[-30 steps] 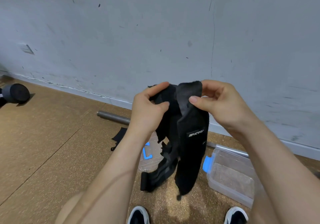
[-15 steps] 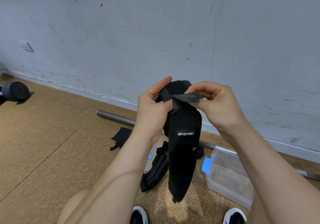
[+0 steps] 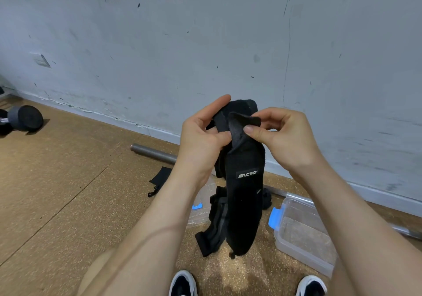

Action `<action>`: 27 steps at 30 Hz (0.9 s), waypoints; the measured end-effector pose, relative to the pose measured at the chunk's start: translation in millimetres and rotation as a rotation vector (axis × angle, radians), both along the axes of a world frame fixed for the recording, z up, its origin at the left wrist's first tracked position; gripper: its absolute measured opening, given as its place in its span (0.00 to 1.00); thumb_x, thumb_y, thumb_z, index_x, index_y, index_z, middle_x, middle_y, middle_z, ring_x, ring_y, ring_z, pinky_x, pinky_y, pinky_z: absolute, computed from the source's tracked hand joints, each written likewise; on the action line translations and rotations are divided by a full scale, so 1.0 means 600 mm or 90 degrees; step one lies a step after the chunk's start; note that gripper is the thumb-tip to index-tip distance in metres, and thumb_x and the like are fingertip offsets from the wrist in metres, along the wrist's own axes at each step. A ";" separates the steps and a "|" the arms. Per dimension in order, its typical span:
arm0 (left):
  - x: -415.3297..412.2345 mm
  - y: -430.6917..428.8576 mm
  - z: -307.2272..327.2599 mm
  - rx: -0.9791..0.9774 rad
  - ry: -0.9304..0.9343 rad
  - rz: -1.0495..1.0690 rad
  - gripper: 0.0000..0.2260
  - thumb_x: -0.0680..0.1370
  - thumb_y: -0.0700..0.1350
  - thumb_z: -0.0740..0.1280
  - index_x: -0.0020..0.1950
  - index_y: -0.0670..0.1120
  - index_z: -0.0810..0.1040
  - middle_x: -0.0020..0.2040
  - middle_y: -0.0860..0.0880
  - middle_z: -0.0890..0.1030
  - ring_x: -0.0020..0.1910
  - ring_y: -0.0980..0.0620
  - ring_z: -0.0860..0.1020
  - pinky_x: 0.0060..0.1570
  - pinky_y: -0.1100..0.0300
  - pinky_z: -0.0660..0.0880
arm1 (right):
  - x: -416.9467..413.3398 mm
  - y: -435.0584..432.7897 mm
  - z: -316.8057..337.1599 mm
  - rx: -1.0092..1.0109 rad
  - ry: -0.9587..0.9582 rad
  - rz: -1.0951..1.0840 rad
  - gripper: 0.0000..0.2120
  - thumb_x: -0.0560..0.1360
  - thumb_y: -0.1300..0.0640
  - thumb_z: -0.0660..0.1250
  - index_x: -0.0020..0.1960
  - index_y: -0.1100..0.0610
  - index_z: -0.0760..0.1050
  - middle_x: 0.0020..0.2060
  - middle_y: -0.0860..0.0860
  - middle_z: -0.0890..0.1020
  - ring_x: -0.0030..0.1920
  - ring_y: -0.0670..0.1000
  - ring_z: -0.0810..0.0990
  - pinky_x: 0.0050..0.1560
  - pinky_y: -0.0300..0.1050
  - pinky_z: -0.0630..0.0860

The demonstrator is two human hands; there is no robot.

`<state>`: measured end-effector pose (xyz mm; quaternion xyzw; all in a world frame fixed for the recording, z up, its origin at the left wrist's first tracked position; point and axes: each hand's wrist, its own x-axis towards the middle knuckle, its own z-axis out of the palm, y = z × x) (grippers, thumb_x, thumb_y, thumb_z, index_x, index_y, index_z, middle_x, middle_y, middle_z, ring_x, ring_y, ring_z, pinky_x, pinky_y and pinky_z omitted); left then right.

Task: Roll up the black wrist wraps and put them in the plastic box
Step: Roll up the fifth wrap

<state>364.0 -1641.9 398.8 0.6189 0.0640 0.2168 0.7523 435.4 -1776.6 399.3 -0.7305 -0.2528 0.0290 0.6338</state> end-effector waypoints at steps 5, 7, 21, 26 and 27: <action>-0.002 0.003 0.003 0.034 -0.008 -0.027 0.31 0.70 0.20 0.59 0.64 0.48 0.78 0.50 0.50 0.86 0.41 0.53 0.84 0.37 0.64 0.78 | 0.008 0.003 -0.010 -0.031 -0.014 -0.046 0.09 0.72 0.60 0.75 0.52 0.58 0.83 0.41 0.51 0.83 0.42 0.45 0.80 0.49 0.47 0.80; -0.003 0.004 0.004 0.036 -0.021 -0.036 0.29 0.69 0.23 0.64 0.64 0.48 0.78 0.50 0.52 0.86 0.46 0.50 0.85 0.44 0.58 0.81 | 0.007 0.004 -0.012 -0.043 -0.022 -0.057 0.13 0.72 0.58 0.75 0.55 0.59 0.82 0.42 0.51 0.83 0.43 0.47 0.80 0.51 0.49 0.80; -0.001 -0.010 0.001 0.061 0.009 0.078 0.28 0.73 0.22 0.64 0.65 0.49 0.78 0.48 0.54 0.86 0.47 0.53 0.85 0.45 0.61 0.81 | -0.002 0.013 -0.011 0.032 0.160 -0.059 0.12 0.72 0.50 0.75 0.49 0.57 0.78 0.43 0.52 0.85 0.43 0.48 0.84 0.49 0.43 0.82; 0.000 -0.011 0.000 0.050 0.002 0.050 0.26 0.76 0.27 0.64 0.67 0.51 0.73 0.46 0.46 0.84 0.44 0.51 0.84 0.42 0.58 0.81 | -0.017 0.019 -0.012 0.105 0.165 0.031 0.02 0.78 0.59 0.68 0.50 0.58 0.78 0.38 0.55 0.86 0.38 0.50 0.86 0.39 0.43 0.82; 0.002 -0.015 0.000 0.032 0.009 0.069 0.21 0.78 0.31 0.65 0.66 0.52 0.73 0.45 0.46 0.84 0.44 0.51 0.83 0.42 0.58 0.81 | -0.019 0.024 -0.015 0.099 0.126 0.009 0.02 0.78 0.60 0.69 0.50 0.57 0.77 0.39 0.55 0.86 0.39 0.52 0.86 0.40 0.46 0.83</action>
